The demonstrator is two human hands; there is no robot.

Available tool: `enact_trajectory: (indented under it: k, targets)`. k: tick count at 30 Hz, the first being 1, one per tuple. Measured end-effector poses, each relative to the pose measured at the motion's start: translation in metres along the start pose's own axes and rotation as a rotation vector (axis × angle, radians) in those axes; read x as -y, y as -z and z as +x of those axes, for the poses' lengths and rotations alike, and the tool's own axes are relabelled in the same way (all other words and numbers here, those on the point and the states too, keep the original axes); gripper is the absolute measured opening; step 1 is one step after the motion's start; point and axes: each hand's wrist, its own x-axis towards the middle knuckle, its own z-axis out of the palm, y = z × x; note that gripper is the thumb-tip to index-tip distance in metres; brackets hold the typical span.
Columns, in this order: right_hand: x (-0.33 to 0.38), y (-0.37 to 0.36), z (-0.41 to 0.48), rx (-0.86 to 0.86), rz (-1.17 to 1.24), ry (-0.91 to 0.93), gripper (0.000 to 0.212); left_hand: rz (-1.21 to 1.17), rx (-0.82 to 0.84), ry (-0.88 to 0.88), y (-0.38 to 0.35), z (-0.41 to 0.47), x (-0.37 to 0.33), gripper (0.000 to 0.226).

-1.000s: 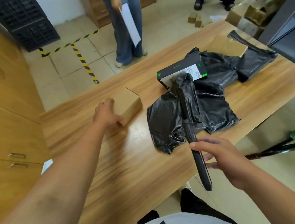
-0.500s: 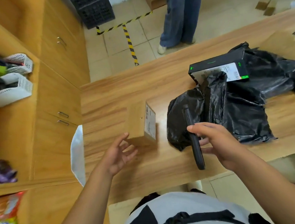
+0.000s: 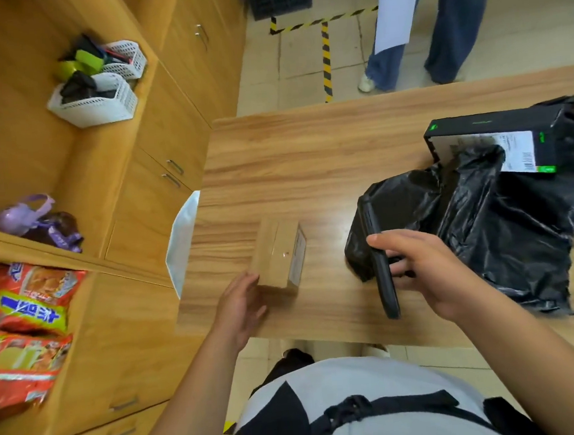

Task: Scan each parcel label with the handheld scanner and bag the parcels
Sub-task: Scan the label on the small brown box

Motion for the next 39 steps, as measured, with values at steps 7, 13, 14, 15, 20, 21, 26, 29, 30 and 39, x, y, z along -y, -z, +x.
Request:
enact_trajectory:
  k: [7,13,14,15,20,21,26,29,30,39]
  targets:
    - [-0.006,0.008,-0.005,-0.001,-0.025,0.008,0.013,0.763,-0.288,-0.538,-0.022,-0.007,0.013,0.078]
    - [-0.010,0.018,-0.017,-0.017,0.003,0.030,0.018,0.817,-0.142,-0.490,-0.024,-0.001,-0.006,0.063]
    - [-0.011,0.019,-0.019,-0.027,0.006,0.032,0.017,0.753,-0.079,-0.460,-0.021,0.000,-0.014,0.057]
    - [-0.012,0.021,-0.020,-0.039,0.011,0.036,0.016,0.671,-0.009,-0.422,-0.017,0.001,-0.023,0.051]
    - [-0.017,0.022,-0.025,-0.099,0.005,0.035,0.021,0.436,0.237,-0.192,-0.007,0.012,-0.052,0.040]
    - [-0.018,0.021,-0.025,-0.110,0.008,0.032,0.023,0.425,0.247,-0.173,-0.006,0.016,-0.055,0.039]
    - [-0.017,0.010,-0.025,-0.132,0.008,0.034,0.022,0.416,0.252,-0.136,-0.006,0.036,-0.065,0.034]
    - [-0.018,0.001,-0.025,-0.140,0.014,0.033,0.019,0.422,0.272,-0.141,-0.009,0.047,-0.070,0.030]
    - [-0.018,-0.003,-0.025,-0.143,0.013,0.029,0.019,0.435,0.284,-0.157,-0.010,0.050,-0.071,0.027]
    - [-0.020,-0.035,-0.021,-0.231,-0.013,-0.030,0.019,0.811,0.372,-0.490,0.001,0.065,-0.072,0.088]
